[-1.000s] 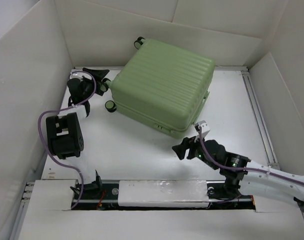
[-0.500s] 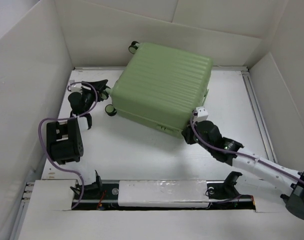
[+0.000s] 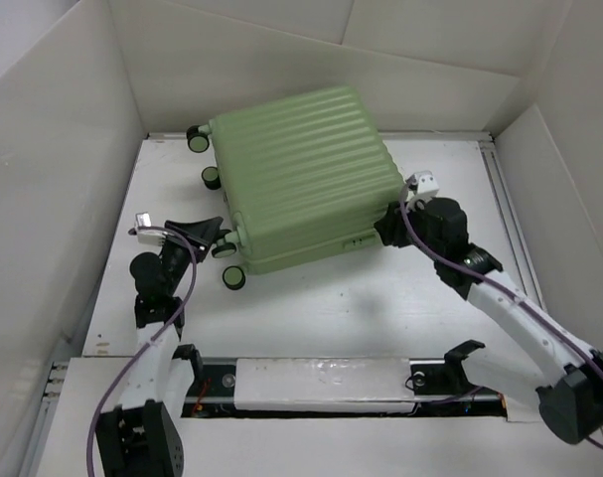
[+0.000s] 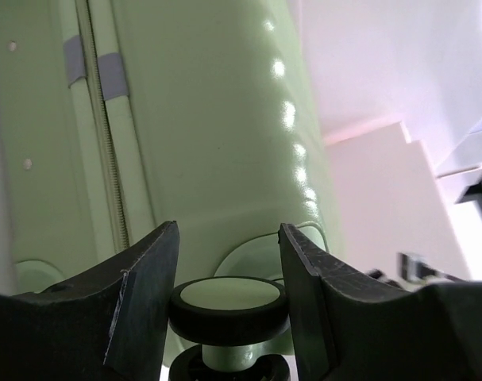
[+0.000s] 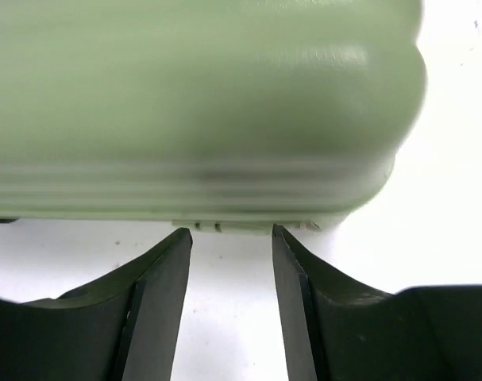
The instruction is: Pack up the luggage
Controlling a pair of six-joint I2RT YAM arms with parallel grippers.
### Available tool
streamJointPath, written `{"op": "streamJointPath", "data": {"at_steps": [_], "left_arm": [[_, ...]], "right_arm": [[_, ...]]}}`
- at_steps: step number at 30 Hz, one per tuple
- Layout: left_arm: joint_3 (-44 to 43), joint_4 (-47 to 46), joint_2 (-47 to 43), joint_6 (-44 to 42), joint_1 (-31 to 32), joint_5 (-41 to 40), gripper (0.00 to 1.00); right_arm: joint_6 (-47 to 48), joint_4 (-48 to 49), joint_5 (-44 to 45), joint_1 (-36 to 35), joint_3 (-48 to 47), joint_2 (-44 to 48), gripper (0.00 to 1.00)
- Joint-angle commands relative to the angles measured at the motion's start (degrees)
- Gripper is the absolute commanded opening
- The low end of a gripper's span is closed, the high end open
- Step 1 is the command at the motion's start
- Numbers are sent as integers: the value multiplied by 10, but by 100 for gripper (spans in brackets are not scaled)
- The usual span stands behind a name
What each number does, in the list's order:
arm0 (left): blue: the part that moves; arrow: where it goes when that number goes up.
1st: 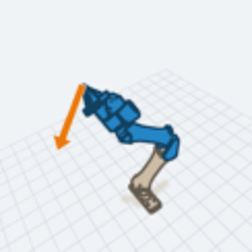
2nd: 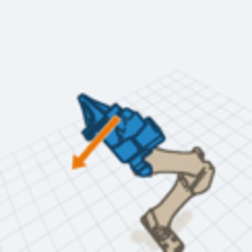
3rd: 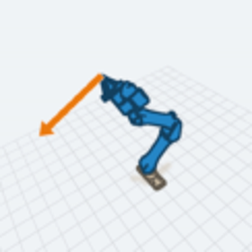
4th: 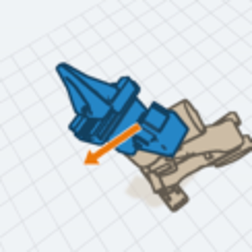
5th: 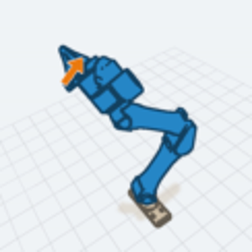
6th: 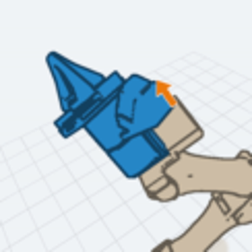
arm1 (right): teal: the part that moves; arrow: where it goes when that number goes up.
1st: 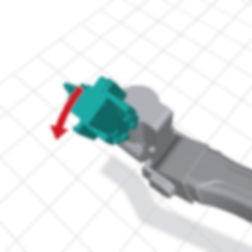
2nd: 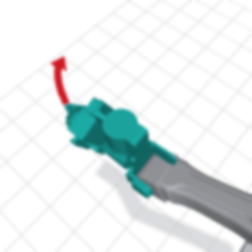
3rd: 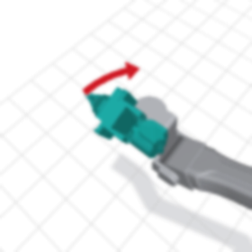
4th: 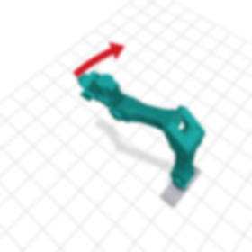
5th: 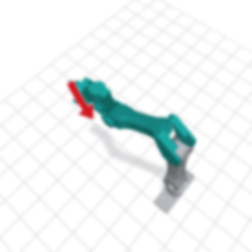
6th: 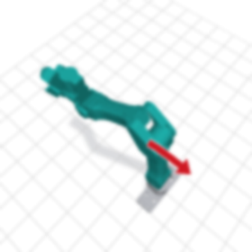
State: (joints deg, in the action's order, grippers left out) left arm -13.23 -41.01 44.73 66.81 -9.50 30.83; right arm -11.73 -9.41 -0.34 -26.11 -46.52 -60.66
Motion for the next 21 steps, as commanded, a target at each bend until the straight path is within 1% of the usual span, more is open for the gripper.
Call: {"op": "streamJointPath", "data": {"at_steps": [1, 3, 4, 7, 8, 10, 11, 12, 15, 17, 21], "left_arm": [[-43, 121, -60, -76, -7, -16, 0], [-79, 173, -65, -96, -7, -16, 0], [-87, 182, -73, -105, -7, -16, 0], [-101, 196, -80, -111, -7, -9, 0], [-110, 197, -80, -119, -7, -9, 0], [-119, 202, -80, -119, -7, -14, 0], [-124, 202, -75, -124, -7, -9, 0], [-124, 202, -75, -124, -7, -9, 0], [-130, 197, -69, -129, -7, -2, 0], [-130, 190, -69, -129, -7, 4, 0], [-118, 177, -64, -129, -7, 11, 0]], "right_arm": [[18, 27, 17, -3, 55, 96, 52], [11, 42, 26, 15, 116, 134, 52], [6, 64, 21, 24, 132, 156, 48], [6, 104, -22, 59, 165, 157, 39], [0, 129, -30, 65, 172, 142, 36], [0, 163, -53, 77, 187, 122, 35], [0, 211, -67, 85, 196, 105, 37], [7, 236, -83, 85, 204, 97, 39], [31, 292, -120, 91, 217, 69, 44], [37, 297, -137, 96, 210, 51, 44], [43, 320, -142, 96, 198, 3, 46]]}}
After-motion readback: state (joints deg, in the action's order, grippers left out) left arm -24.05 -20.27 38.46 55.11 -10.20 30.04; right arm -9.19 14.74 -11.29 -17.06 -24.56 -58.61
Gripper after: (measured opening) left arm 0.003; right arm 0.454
